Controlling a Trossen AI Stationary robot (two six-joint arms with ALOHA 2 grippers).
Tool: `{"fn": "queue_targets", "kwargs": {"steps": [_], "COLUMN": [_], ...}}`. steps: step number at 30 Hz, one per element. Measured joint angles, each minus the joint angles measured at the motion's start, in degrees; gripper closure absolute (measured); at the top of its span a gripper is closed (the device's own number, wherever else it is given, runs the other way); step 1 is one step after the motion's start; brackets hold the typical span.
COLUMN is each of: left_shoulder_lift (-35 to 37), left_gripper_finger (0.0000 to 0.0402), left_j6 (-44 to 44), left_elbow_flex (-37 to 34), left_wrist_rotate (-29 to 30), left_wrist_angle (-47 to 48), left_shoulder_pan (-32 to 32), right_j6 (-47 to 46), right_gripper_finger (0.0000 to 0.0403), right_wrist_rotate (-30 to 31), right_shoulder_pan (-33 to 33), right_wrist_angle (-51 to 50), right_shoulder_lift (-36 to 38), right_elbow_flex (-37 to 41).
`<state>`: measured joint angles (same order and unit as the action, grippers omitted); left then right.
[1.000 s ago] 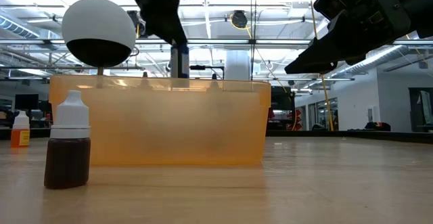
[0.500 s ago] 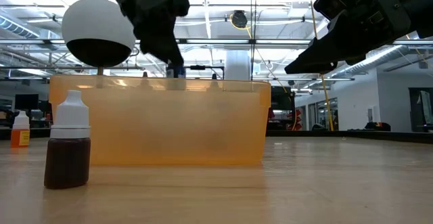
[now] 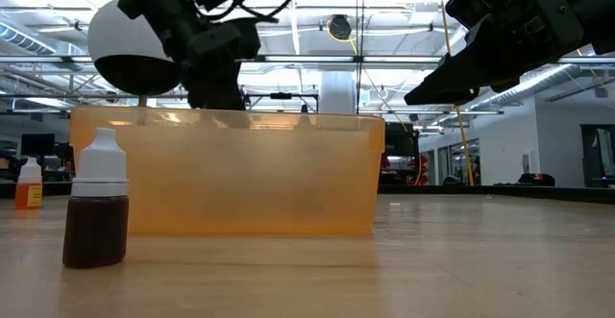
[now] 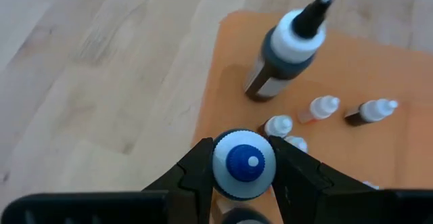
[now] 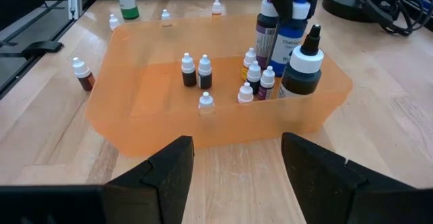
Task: Pick & Place food coloring
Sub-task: Put the large blue food coloring bottle into the orange bin, then put the large green food coloring bottle into the orange bin
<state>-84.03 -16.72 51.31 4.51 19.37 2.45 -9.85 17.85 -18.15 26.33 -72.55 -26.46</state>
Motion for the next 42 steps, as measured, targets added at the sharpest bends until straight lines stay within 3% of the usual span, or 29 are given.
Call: {"fn": "queue_targets", "kwargs": {"steps": [12,19,25,29,33,36,42], "left_shoulder_lift": [0.0,0.0,0.6,3.2,4.5,4.6,4.5], "left_gripper_finger": [0.0278,0.0155,0.0107,0.0095,0.0093,0.0092,0.0092], "left_j6": [-2.4,-2.3,-1.0,-2.4,-6.0,-14.1,-33.0], "left_elbow_flex": [-2.8,-2.8,-0.8,5.1,13.0,17.0,18.2], "left_wrist_rotate": [-0.1,1.0,2.2,-2.7,-4.0,-6.1,-5.5], "left_wrist_angle": [-3.7,-5.7,-5.6,6.1,31.3,44.3,46.7], "left_shoulder_pan": [0.2,0.2,0.2,-0.6,-5.0,-11.3,-28.1], "right_j6": [0.0,0.0,0.0,0.0,-0.6,-1.7,-2.1], "right_gripper_finger": [0.0190,0.0190,0.0190,0.0190,0.0190,0.0190,0.0190], "right_wrist_rotate": [0.0,0.0,0.0,0.0,-0.1,-0.1,-0.1], "right_shoulder_pan": [0.0,0.0,0.0,0.0,0.0,0.0,0.0], "right_wrist_angle": [0.0,0.0,0.0,0.0,-1.1,-2.4,-3.0], "right_shoulder_lift": [0.0,0.0,0.0,0.0,0.0,0.0,0.0], "right_elbow_flex": [0.0,0.0,0.0,0.0,0.0,0.0,0.0]}}
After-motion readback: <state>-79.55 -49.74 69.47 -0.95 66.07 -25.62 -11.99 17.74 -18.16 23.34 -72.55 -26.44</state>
